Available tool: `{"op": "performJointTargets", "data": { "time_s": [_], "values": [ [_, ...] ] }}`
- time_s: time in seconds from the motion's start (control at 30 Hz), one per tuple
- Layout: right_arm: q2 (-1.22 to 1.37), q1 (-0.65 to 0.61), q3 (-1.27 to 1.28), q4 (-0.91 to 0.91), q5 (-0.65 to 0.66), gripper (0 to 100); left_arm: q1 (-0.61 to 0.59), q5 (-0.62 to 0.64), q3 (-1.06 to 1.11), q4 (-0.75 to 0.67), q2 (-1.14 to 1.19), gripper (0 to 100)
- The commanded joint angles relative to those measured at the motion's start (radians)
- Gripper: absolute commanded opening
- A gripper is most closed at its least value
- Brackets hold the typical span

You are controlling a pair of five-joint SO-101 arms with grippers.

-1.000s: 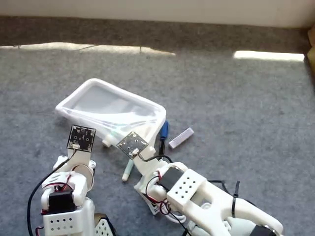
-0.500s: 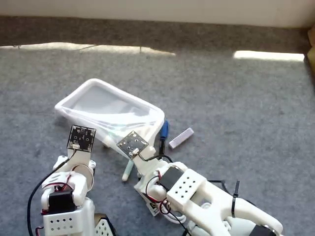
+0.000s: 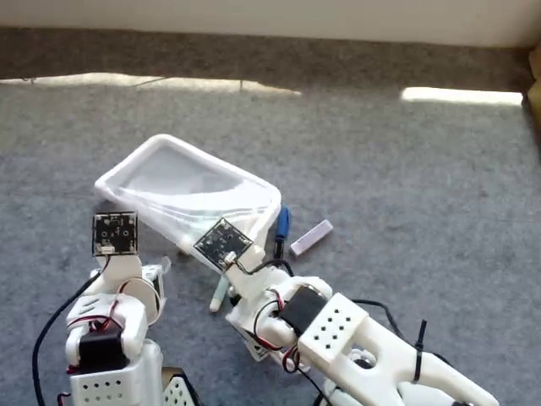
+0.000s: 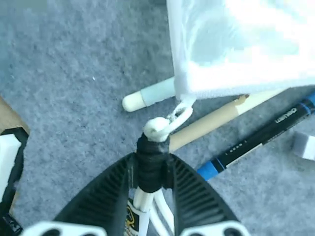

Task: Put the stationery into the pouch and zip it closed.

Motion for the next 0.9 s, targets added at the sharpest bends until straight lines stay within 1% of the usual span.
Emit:
{"op": "performJointTargets", "data": {
  "time_s": [0.0, 0.13, 0.27, 0.37, 0.53, 0.7, 0.87],
  "values": [
    [-0.101, -0.002, -0.065, 0.008, 0.023, 0.5, -0.007, 0.109, -0.105, -0.011, -0.016, 33],
    [-0.165, -0.002, -0.067, 0.005, 0.089, 0.5, -0.005, 0.153, -0.173, -0.011, -0.016, 33],
    [-0.219, -0.002, -0.117, 0.008, 0.091, 0.5, -0.001, 0.187, -0.226, -0.009, -0.016, 33],
    [-0.24, -0.001, -0.159, 0.008, 0.091, 0.5, -0.001, 0.186, -0.269, -0.005, -0.016, 33],
    [-0.24, -0.001, -0.226, 0.007, 0.091, 0.5, 0.001, 0.184, -0.329, 0.058, -0.016, 33],
    [-0.229, -0.001, -0.274, 0.002, 0.091, 0.5, 0.002, 0.186, -0.357, 0.061, -0.016, 33],
    [-0.165, -0.001, -0.326, 0.001, 0.091, 0.5, 0.005, 0.187, -0.43, 0.069, -0.016, 33]
  ]
}}
